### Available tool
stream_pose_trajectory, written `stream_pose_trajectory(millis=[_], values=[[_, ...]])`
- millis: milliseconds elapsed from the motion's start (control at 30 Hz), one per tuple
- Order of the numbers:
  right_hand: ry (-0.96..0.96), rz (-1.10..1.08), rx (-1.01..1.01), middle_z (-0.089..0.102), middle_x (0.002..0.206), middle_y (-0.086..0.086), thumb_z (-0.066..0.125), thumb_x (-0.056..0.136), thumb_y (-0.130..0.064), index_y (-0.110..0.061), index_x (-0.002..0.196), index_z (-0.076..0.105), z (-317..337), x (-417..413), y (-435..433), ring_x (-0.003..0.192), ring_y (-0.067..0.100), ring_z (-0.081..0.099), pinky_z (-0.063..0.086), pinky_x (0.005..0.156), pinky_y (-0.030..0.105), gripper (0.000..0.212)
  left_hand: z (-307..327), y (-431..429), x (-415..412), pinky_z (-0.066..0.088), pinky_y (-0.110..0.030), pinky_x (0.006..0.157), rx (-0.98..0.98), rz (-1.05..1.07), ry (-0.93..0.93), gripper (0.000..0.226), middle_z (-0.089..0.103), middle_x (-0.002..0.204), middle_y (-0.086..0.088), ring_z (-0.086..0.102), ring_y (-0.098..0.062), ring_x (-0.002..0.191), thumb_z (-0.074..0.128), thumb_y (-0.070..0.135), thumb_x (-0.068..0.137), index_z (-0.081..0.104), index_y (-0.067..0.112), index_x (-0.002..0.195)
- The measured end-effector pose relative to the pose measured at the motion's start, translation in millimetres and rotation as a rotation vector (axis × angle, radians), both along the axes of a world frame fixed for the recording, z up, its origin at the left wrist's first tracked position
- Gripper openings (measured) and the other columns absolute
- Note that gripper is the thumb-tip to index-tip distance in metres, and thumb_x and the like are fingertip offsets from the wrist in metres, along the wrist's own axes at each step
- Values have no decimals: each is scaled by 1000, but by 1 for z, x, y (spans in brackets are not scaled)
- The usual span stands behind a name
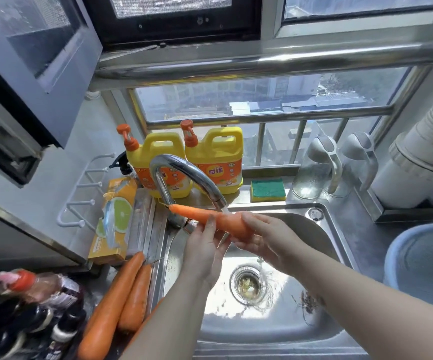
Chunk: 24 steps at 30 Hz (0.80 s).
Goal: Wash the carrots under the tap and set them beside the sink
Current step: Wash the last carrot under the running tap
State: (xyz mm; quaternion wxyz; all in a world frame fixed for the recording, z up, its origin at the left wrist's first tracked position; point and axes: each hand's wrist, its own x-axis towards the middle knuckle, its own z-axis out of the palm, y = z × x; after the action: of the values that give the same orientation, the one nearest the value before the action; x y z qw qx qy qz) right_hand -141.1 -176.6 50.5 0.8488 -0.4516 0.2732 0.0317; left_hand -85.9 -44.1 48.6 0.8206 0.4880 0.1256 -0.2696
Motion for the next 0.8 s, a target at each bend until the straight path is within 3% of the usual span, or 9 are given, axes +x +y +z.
stream_pose_trajectory(millis=[100,167,233,333,433,533,633,700,800], values=[[-51,104,-195,73,113,16,70,91,-6,-8,115,72,-1,-9,-7,98,30,73,60,88,38,24,-1,-7,0,54,-46,86,-56,70,107,30,72,107,-19,68,-28,95,44,26,107,61,3,115],[-74,203,-574,75,112,0,77,86,-8,-20,117,73,1,-16,-13,100,18,73,59,88,30,34,-2,-13,4,53,-46,79,-83,128,190,29,68,104,-19,66,-30,89,44,25,107,57,1,116],[-72,276,-898,73,111,-12,83,82,-15,-29,123,69,3,-21,-17,96,5,71,57,86,24,46,-1,-16,9,52,-45,78,-99,166,245,32,61,115,-19,62,-27,90,43,23,107,51,-2,127],[-38,277,-963,71,115,-11,84,80,-22,-28,132,62,4,-24,-20,93,3,70,58,87,27,56,0,-23,12,51,-42,89,-138,139,254,35,55,126,-22,60,-23,98,41,20,108,47,-4,133],[-12,350,-886,72,89,-6,77,87,-20,-17,125,67,10,-25,-23,69,2,68,59,68,26,39,2,-36,-2,53,-38,78,-83,18,155,21,55,116,-21,59,-22,97,43,6,107,49,1,125],[22,440,-964,67,80,-5,74,90,-20,-14,120,69,18,-29,-29,52,-3,59,48,53,17,31,-6,-40,-14,57,-35,77,-28,-84,3,51,48,134,-23,60,-27,110,45,-12,99,34,10,144],[46,498,-1229,65,84,-12,74,88,-29,-21,124,68,21,-35,-28,60,0,58,45,57,15,37,-8,-40,-20,55,-42,90,69,-88,-80,47,53,124,-16,62,-31,110,51,-9,99,39,26,128],[10,513,-1365,66,91,-13,74,88,-33,-26,123,67,23,-38,-23,72,4,58,44,65,21,37,-11,-44,-17,55,-46,93,161,-28,-65,32,61,109,-15,67,-27,98,53,-1,101,42,15,126],[-78,506,-1485,67,94,-12,73,87,-34,-31,118,67,29,-41,-18,82,11,59,44,71,29,32,-12,-48,-11,53,-39,83,255,61,30,35,64,94,-12,65,-21,85,52,6,102,40,-6,132]])
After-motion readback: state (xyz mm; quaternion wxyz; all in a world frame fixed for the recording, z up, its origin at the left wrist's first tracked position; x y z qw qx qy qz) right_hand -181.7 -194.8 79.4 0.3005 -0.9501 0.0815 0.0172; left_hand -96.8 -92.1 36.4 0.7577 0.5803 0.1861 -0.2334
